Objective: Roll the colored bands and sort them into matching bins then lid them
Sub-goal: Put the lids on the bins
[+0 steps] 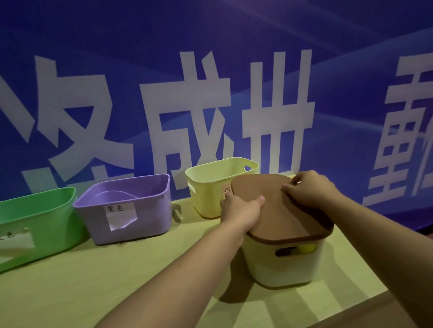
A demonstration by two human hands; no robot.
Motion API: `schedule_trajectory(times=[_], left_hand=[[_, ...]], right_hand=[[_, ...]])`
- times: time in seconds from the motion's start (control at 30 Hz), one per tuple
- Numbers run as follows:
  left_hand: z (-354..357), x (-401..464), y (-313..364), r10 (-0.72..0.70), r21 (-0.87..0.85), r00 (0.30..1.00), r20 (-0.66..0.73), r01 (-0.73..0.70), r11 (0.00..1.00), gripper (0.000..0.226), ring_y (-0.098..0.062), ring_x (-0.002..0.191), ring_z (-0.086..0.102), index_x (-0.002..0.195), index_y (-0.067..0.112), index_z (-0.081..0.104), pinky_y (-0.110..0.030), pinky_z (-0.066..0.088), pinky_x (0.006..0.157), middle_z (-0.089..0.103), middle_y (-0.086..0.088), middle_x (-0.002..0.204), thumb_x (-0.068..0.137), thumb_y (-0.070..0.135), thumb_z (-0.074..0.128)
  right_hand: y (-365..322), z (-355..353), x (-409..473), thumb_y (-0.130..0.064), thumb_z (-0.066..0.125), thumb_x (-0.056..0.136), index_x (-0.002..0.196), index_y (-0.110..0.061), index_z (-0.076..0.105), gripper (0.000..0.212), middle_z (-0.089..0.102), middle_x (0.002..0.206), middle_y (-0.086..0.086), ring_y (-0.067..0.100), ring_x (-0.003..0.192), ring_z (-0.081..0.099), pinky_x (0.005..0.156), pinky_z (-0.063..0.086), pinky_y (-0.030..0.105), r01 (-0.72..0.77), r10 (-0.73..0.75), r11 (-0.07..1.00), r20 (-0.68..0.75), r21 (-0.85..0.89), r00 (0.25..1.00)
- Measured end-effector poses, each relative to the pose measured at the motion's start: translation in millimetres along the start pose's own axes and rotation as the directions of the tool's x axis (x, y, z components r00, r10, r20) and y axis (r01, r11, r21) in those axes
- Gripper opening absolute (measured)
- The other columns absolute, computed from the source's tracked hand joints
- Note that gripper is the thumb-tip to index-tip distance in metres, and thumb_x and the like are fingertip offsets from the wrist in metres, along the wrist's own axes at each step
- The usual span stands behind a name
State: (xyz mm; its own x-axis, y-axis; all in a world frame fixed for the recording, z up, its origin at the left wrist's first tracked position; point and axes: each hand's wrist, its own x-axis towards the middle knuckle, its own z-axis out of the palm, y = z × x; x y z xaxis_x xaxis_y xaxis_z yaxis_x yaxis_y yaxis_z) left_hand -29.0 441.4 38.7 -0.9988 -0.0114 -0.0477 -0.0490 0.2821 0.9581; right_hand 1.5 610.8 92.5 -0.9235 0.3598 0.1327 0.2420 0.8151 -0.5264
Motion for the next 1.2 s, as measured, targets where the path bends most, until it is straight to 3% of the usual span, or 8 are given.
schedule_trajectory(times=[0.17, 0.27, 0.37, 0.5, 0.6, 0.77, 1.03, 1.2], left_hand=[[-13.4, 11.2, 8.1, -0.025, 0.006, 0.999, 0.038, 0.025, 1.000, 0.088, -0.031, 0.127, 0.053, 0.151, 0.034, 0.040, -0.053, 0.046, 0.109, 0.049, -0.002, 0.147, 0.074, 0.072, 0.055], [-19.9, 25.1, 13.4, -0.010, -0.038, 0.997, 0.082, 0.013, 0.999, 0.058, -0.027, 0.123, 0.058, 0.146, 0.026, 0.051, -0.050, 0.046, 0.110, 0.058, -0.002, 0.139, 0.097, 0.058, 0.050], [-22.7, 33.5, 18.6, 0.009, -0.090, 0.994, 0.113, 0.001, 0.996, 0.042, -0.024, 0.117, 0.061, 0.142, 0.020, 0.053, -0.045, 0.049, 0.107, 0.065, -0.001, 0.127, 0.106, 0.040, 0.051], [-19.7, 40.0, 15.1, 0.018, -0.161, 0.994, 0.103, -0.001, 0.987, 0.048, -0.023, 0.117, 0.062, 0.149, 0.021, 0.047, -0.038, 0.053, 0.099, 0.064, -0.002, 0.135, 0.104, 0.033, 0.058], [-21.0, 45.0, 9.6, 0.047, -0.194, 0.994, 0.097, -0.027, 0.981, 0.063, -0.026, 0.133, 0.054, 0.159, 0.027, 0.031, -0.044, 0.049, 0.109, 0.049, -0.002, 0.153, 0.103, 0.029, 0.061], [-21.0, 47.2, 3.2, 0.064, -0.204, 0.993, 0.099, -0.043, 0.978, 0.046, -0.023, 0.124, 0.060, 0.149, 0.021, 0.050, -0.040, 0.050, 0.108, 0.060, -0.003, 0.143, 0.104, 0.023, 0.059], [-19.2, 44.7, 15.0, 0.114, 0.014, 0.988, 0.109, -0.116, 0.993, 0.045, -0.025, 0.130, 0.055, 0.151, 0.018, 0.046, -0.043, 0.046, 0.112, 0.055, -0.004, 0.146, 0.107, 0.025, 0.051], [-21.8, 42.0, 14.9, 0.146, 0.064, 0.982, 0.117, -0.154, 0.986, 0.044, -0.026, 0.132, 0.053, 0.151, 0.017, 0.047, -0.043, 0.043, 0.114, 0.054, -0.004, 0.147, 0.108, 0.026, 0.050]], right_hand=[[-4.9, 4.3, 5.4, -0.039, 0.051, 0.106, 0.141, -0.012, 0.052, 0.044, 0.055, 0.106, 0.002, 0.018, 0.093, 0.056, 0.079, 0.045, 0.029, 0.019, -0.021, 0.999, 0.064, 0.032, 0.998], [-6.9, 3.0, 9.9, -0.032, 0.050, 0.107, 0.144, -0.014, 0.048, 0.041, 0.054, 0.111, 0.004, 0.019, 0.096, 0.055, 0.081, 0.045, 0.030, 0.009, -0.015, 0.998, 0.101, 0.056, 0.995], [-9.1, -0.4, 15.2, -0.029, 0.049, 0.107, 0.149, -0.014, 0.043, 0.044, 0.057, 0.127, 0.010, 0.022, 0.103, 0.057, 0.085, 0.047, 0.033, 0.001, -0.010, 0.998, 0.139, 0.068, 0.990], [-11.3, 3.9, 23.4, -0.042, 0.047, 0.107, 0.151, -0.013, 0.042, 0.052, 0.055, 0.142, 0.011, 0.027, 0.117, 0.058, 0.096, 0.047, 0.036, 0.026, -0.035, 0.998, 0.165, 0.053, 0.986], [-12.2, 9.8, 28.4, -0.044, 0.047, 0.107, 0.152, -0.013, 0.039, 0.055, 0.053, 0.145, 0.012, 0.029, 0.125, 0.057, 0.102, 0.047, 0.039, 0.050, -0.052, 0.999, 0.177, 0.014, 0.983], [-12.8, 14.1, 29.2, -0.043, 0.043, 0.108, 0.155, -0.013, 0.035, 0.056, 0.050, 0.149, 0.013, 0.031, 0.132, 0.053, 0.107, 0.044, 0.041, 0.079, -0.071, 0.996, 0.183, -0.039, 0.980], [-2.9, 22.0, 32.9, -0.046, 0.034, 0.110, 0.159, -0.018, 0.029, 0.057, 0.044, 0.157, 0.012, 0.032, 0.140, 0.047, 0.114, 0.038, 0.044, 0.073, -0.061, 0.996, 0.202, -0.052, 0.977], [-5.9, 24.9, 29.4, -0.044, 0.032, 0.111, 0.158, -0.018, 0.031, 0.055, 0.045, 0.156, 0.012, 0.032, 0.139, 0.048, 0.113, 0.039, 0.044, 0.069, -0.054, 0.994, 0.179, -0.082, 0.982]])
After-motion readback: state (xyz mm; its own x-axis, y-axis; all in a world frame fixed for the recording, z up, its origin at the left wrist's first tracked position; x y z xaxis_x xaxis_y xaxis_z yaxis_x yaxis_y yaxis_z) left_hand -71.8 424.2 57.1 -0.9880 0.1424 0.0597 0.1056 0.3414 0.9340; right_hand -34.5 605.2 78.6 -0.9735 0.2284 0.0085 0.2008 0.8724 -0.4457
